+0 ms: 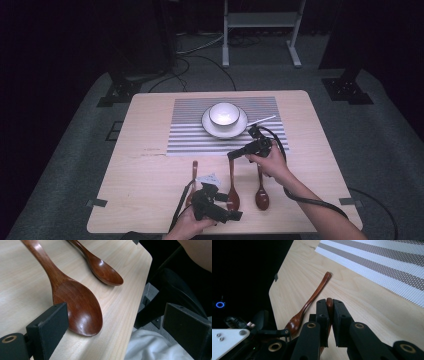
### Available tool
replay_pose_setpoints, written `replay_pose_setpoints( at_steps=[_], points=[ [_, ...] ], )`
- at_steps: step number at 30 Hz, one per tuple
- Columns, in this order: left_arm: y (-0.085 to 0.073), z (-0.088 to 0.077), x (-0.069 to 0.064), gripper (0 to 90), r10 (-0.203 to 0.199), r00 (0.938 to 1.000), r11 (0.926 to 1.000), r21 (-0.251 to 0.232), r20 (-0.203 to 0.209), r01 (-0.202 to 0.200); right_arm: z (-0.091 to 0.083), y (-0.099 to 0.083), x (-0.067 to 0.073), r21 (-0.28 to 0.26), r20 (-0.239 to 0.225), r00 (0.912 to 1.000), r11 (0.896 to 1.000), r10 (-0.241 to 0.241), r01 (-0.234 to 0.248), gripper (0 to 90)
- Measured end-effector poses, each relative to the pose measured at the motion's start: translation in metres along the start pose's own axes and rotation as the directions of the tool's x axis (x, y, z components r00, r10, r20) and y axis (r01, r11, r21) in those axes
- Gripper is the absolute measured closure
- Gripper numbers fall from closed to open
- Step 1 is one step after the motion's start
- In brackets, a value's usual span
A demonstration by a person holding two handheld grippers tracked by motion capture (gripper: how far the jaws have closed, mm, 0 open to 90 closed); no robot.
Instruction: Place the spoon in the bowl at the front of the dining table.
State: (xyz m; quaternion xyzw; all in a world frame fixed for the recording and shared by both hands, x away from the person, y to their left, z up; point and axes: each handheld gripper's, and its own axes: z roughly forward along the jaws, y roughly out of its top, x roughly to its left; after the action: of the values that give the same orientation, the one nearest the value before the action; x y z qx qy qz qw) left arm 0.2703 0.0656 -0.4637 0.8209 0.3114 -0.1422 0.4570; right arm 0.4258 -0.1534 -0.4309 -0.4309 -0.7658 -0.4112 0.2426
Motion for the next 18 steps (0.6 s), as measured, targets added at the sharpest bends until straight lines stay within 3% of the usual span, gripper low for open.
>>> replay_pose_setpoints(
  at_steps=[8,18],
  points=[
    [0.001,-0.004,0.002,5.6,-0.005,0.9996,0.9998,-0.019,-0.026,0.005,-0.020,0.004,-0.001,-0.030,-0.010,0.9999,0.999,0.013,-0.013,83.4],
    [0.001,-0.008,0.005,5.6,-0.010,0.9986,0.9995,-0.032,-0.051,0.008,-0.042,0.011,-0.004,-0.090,0.023,0.9995,0.996,0.023,-0.021,83.3]
  ],
)
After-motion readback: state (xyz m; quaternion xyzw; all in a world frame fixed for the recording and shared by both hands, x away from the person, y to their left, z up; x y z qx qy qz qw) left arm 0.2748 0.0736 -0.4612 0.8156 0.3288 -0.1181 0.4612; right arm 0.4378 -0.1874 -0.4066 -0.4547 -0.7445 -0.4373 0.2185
